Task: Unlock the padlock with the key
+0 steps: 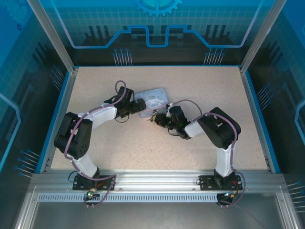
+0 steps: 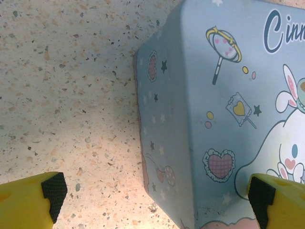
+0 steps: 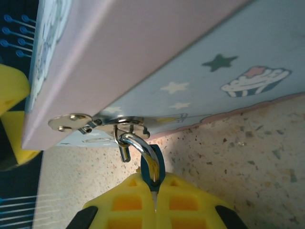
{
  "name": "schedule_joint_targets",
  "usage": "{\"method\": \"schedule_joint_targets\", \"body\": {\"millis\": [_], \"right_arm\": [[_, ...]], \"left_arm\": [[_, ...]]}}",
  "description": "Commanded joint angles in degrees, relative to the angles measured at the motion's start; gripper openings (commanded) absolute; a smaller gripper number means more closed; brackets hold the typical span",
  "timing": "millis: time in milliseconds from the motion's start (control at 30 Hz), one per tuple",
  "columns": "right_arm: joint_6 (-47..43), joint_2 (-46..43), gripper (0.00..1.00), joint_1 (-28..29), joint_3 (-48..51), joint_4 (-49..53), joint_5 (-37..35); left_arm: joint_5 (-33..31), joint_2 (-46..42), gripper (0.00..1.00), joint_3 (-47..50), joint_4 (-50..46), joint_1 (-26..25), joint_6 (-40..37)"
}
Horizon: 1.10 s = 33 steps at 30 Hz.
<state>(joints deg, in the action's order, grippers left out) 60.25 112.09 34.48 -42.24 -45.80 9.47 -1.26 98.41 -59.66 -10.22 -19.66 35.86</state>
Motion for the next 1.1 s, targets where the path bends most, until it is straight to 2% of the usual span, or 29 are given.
{"method": "schedule_joint_targets", "body": {"millis": [0,567,667,800,1067], "right_arm": [[7.4,1.1,0.02,-1.2,1.5,-5.5,-0.1],[27.5,10.3,0.0,-3.3,1.8,-22.4,-0.3],[28.6,9.5,0.0,-3.8,2.0,-21.6,0.0],[27.5,6.9,0.0,-4.4,1.7,-15.8,0.4],[27.3,4.7,0.0,-5.6,1.7,-10.3,-1.7]], "left_arm": [[-1.1,1.2,0.99,-0.2,-1.7,0.3,-0.4],[-1.7,2.9,0.98,1.2,-2.2,0.3,0.1],[-3.4,3.7,0.97,0.7,-3.9,0.3,-0.4],[-5.3,5.2,0.96,0.4,-5.1,0.3,-0.9],[-5.1,6.4,0.95,1.9,-4.0,0.3,-0.5]]}}
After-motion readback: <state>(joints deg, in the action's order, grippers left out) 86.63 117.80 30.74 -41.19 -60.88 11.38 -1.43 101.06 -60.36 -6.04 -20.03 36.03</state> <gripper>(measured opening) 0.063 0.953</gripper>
